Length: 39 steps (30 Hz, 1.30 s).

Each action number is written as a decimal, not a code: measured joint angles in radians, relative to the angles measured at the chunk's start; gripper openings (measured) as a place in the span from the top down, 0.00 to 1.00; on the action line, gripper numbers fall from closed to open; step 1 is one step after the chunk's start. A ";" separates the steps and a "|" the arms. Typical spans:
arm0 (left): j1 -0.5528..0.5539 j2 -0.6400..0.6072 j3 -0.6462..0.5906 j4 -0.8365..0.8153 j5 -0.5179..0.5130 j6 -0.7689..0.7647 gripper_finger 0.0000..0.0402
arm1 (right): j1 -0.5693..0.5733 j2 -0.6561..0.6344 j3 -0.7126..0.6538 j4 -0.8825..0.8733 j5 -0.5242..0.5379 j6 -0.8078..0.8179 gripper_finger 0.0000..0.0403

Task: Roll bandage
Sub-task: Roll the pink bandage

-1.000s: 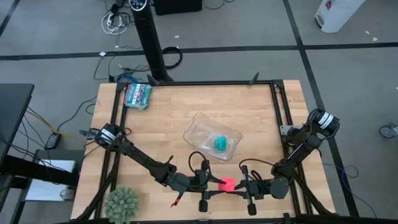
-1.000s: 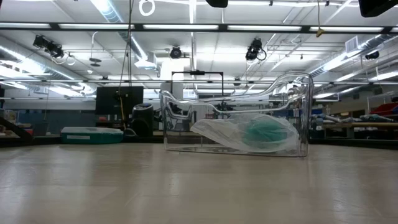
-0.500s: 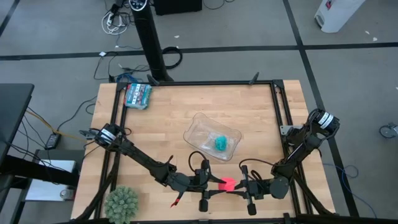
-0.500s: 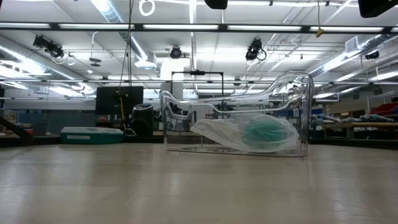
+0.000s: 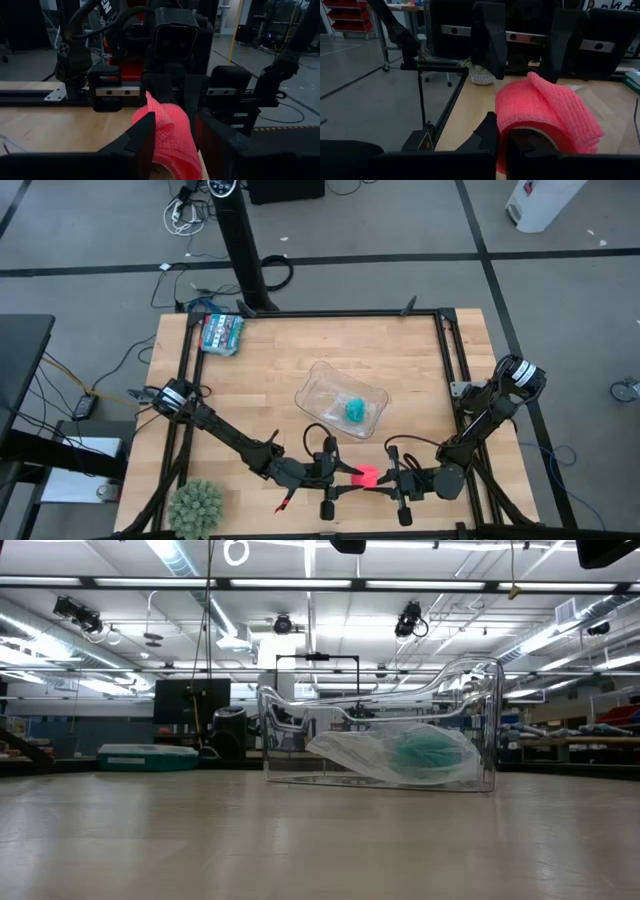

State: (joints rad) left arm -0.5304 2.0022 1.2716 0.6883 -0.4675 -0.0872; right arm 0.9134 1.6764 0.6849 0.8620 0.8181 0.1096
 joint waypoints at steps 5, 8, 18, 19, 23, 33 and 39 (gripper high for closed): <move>0.000 0.000 0.000 -0.012 -0.024 0.036 0.63 | 0.010 0.000 0.000 0.000 0.000 -0.003 0.99; 0.000 -0.008 0.000 -0.028 -0.066 0.076 0.63 | 0.023 0.000 0.000 -0.004 0.004 -0.010 0.99; -0.002 -0.029 0.000 -0.078 -0.056 0.050 0.61 | 0.043 -0.001 0.000 -0.003 0.052 -0.036 0.99; -0.002 -0.032 0.000 -0.087 -0.055 0.044 0.59 | 0.042 -0.001 0.000 -0.003 0.053 -0.036 0.99; -0.004 -0.067 0.000 -0.156 -0.051 0.024 0.52 | 0.049 -0.002 0.000 -0.003 0.053 -0.036 0.99; -0.008 -0.134 0.000 -0.394 -0.051 -0.150 0.48 | 0.074 -0.047 0.000 -0.121 0.032 -0.201 0.99; -0.008 -0.133 0.000 -0.414 -0.051 -0.206 0.48 | 0.074 -0.047 0.000 -0.284 0.039 -0.499 1.00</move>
State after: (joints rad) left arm -0.5388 1.8690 1.2716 0.2748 -0.5182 -0.2932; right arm 0.9874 1.6291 0.6846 0.5781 0.8570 -0.3892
